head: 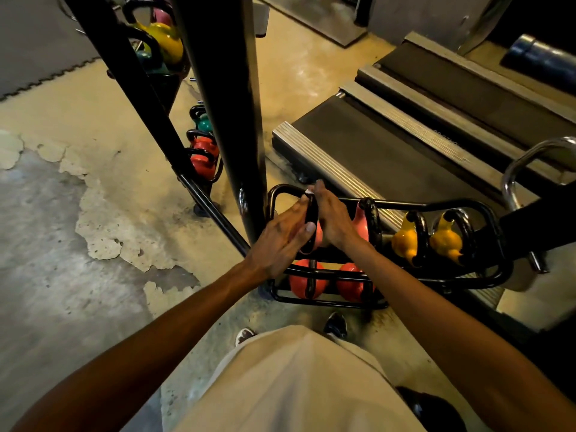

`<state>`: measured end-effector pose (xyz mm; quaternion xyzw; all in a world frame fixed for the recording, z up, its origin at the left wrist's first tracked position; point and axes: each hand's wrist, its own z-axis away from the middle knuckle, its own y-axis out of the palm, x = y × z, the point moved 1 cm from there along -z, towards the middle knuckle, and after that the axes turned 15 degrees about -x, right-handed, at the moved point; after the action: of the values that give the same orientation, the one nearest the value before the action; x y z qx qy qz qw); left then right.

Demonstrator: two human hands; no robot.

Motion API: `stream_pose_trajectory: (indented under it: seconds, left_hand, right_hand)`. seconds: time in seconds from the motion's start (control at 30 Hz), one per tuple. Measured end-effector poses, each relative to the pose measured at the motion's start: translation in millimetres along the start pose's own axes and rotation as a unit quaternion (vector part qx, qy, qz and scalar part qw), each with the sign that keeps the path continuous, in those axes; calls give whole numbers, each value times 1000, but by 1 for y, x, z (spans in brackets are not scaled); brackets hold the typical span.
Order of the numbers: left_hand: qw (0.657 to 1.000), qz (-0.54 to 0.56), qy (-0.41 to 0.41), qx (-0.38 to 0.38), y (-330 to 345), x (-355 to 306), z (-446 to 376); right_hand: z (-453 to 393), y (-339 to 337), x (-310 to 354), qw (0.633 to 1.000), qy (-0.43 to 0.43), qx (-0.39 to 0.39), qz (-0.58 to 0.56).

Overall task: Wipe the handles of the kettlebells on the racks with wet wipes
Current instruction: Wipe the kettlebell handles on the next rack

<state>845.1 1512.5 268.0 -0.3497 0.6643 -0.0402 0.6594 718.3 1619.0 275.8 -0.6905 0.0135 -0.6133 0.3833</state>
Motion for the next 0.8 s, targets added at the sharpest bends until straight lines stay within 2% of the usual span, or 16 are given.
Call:
stream_pose_trajectory:
  seconds: [0.03,0.1,0.2,0.27,0.63,0.8]
  left_hand:
    - [1000,-15,9,11,1,2,0]
    - [998,-51,20,31,3,7,-2]
    - [995,-87,12,44,6,11,-3]
    - [994,-98,12,48,6,10,-3]
    - [984,-170,48,28,8,8,-8]
    - [986,-160,48,12,7,4,-8]
  right_hand:
    - [-4,3,2,995,74,-20,-59]
    - [-13,11,3,951,228,-54,-202]
    - [-23,13,1,865,365,-78,-335]
    - [-18,8,7,832,415,-73,-360]
    - [-4,3,-3,809,453,-44,-373]
    - [24,5,-9,839,416,-58,-346]
